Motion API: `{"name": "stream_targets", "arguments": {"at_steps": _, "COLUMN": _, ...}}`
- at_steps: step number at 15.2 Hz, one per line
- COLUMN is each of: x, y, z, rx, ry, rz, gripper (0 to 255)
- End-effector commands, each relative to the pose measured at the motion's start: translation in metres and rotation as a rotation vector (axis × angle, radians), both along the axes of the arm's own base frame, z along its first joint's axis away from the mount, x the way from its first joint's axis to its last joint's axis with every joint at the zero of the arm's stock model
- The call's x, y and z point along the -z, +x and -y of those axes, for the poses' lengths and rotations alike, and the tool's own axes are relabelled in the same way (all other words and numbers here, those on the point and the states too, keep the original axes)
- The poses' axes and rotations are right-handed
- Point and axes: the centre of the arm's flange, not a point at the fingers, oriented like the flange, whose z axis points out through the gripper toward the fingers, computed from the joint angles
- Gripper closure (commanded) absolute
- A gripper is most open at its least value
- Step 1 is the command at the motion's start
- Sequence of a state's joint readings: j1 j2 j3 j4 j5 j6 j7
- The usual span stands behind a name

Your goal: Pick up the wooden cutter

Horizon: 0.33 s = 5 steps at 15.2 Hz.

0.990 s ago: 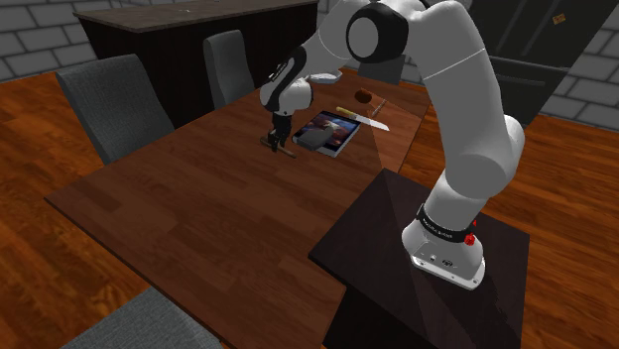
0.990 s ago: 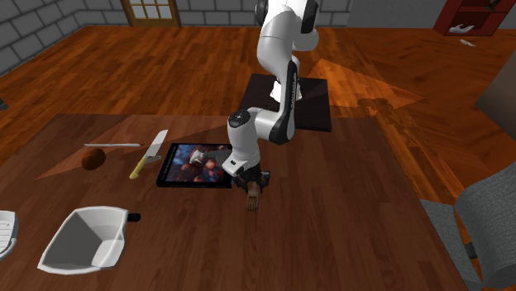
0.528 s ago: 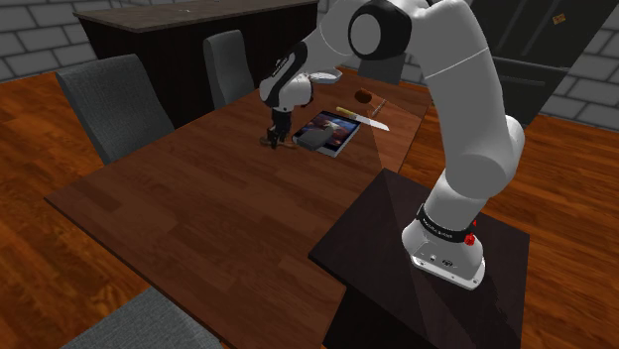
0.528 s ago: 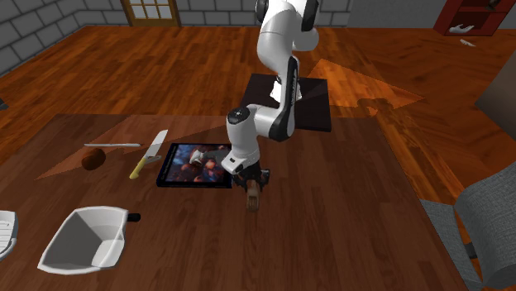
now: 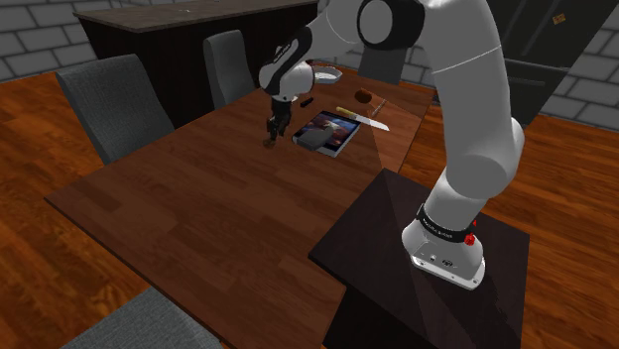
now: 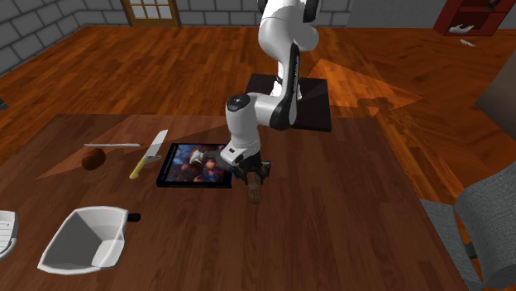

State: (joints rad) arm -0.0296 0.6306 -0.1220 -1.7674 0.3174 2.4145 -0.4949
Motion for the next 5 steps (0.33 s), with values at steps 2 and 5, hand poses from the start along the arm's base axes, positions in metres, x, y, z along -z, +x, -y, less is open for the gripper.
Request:
{"name": "stream_targets", "arguments": {"at_steps": 2, "x": -0.015, "y": 0.000, "z": 0.001, "rx": 0.000, "ry": 0.000, "rz": 0.000, "gripper": 255}}
{"name": "stream_targets", "arguments": {"at_steps": 5, "x": -0.021, "y": 0.000, "z": 0.001, "rx": 0.000, "ry": 0.000, "rz": 0.000, "gripper": 255}}
